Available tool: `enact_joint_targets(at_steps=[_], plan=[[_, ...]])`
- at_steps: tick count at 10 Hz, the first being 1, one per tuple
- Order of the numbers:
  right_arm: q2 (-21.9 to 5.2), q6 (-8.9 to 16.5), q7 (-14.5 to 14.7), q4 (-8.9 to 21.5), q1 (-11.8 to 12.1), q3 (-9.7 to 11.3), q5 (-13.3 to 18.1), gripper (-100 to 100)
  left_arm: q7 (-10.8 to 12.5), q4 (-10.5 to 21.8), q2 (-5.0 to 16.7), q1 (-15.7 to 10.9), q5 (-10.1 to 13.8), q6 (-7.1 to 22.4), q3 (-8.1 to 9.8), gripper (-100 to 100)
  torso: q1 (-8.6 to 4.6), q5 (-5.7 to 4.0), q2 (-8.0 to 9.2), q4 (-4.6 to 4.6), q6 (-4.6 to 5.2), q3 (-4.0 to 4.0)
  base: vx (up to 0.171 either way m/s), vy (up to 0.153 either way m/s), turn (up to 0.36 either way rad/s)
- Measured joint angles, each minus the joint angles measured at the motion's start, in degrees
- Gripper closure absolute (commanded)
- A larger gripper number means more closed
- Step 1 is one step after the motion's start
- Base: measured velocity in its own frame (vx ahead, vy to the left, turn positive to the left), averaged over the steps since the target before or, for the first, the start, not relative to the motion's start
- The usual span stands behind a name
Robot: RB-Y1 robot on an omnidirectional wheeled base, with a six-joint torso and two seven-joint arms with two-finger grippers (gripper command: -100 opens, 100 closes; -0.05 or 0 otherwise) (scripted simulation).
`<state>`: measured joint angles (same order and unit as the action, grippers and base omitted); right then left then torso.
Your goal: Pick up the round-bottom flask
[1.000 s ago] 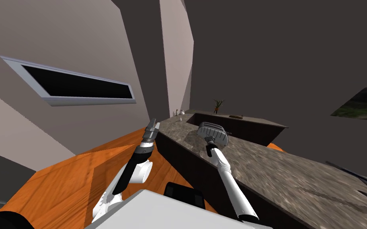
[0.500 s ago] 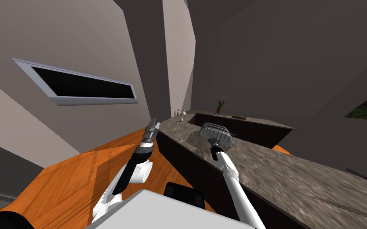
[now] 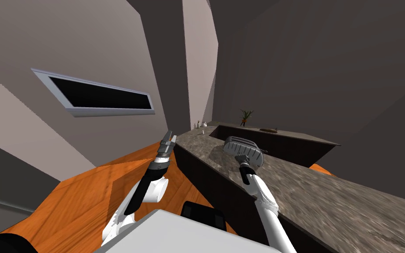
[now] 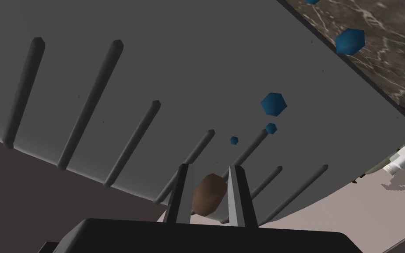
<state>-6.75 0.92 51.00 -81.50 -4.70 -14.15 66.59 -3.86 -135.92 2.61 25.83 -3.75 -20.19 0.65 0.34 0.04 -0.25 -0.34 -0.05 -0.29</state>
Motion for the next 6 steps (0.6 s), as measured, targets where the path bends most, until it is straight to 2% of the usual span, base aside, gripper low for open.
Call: enact_joint_targets(at_steps=[2, 3, 5, 6], plan=[[0.2, -1.9, 1.8, -0.3, 0.2, -2.5, 0.0, 100, 0.0, 0.0, 0.0, 0.0, 0.0, 0.0, 0.0, 0, -0.24, -0.02, 0.04, 0.01, 0.06, 0.02, 0.012, 0.022, 0.048], [1.3, -3.9, 3.6, -1.3, 1.3, -5.1, -0.7, 100, 0.0, 0.0, 0.0, 0.0, 0.0, 0.0, 0.0, 0, -0.11, -0.02, 0.02, 0.0, 0.04, 0.01, 0.026, 0.061, 0.037], [1.0, -5.8, 6.0, -3.1, 2.8, -7.4, -1.9, 100, 0.0, 0.0, 0.0, 0.0, 0.0, 0.0, 0.0, 0, -0.13, 0.01, 0.05, 0.02, 0.07, 0.03, 0.01, 0.019, -0.01], [1.0, -5.9, 6.2, -3.2, 2.9, -7.6, -1.9, 0, 0.0, 0.0, 0.0, 0.0, 0.0, 0.0, 0.01, 0, -0.19, -0.01, 0.06, 0.02, 0.02, 0.04, 0.0, 0.0, 0.0]])
